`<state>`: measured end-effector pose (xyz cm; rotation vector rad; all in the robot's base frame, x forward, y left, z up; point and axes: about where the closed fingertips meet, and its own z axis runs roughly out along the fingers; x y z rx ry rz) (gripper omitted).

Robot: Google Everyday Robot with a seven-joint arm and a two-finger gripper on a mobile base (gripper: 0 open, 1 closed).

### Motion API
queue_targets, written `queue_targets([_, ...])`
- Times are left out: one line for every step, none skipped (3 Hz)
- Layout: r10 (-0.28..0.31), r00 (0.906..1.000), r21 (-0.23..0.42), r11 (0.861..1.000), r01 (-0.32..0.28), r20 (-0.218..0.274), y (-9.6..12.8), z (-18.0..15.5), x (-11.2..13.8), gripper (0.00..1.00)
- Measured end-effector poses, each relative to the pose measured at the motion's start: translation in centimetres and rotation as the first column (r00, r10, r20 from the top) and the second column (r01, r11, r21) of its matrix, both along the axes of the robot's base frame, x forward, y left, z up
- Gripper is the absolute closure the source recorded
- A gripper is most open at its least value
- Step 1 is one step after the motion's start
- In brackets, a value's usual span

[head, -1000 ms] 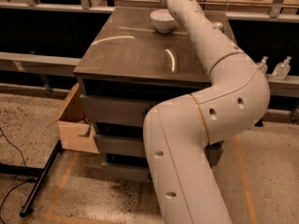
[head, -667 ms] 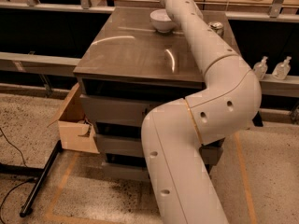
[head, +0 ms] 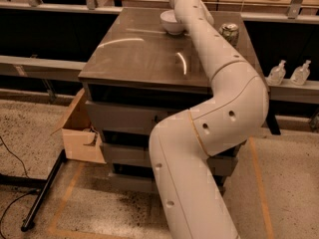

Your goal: Place orange can into white bowl

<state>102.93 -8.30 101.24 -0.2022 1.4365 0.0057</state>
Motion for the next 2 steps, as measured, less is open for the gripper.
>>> queue_targets([-0.006,1.0,0.011,1.0,0.006,-0.008,-0.1,-0.9,0.4,1.0])
queue_targets([-0.017,0.9998,0.019,1.0,0.017,-0.012,-0.6,-2.1,0.8,1.0])
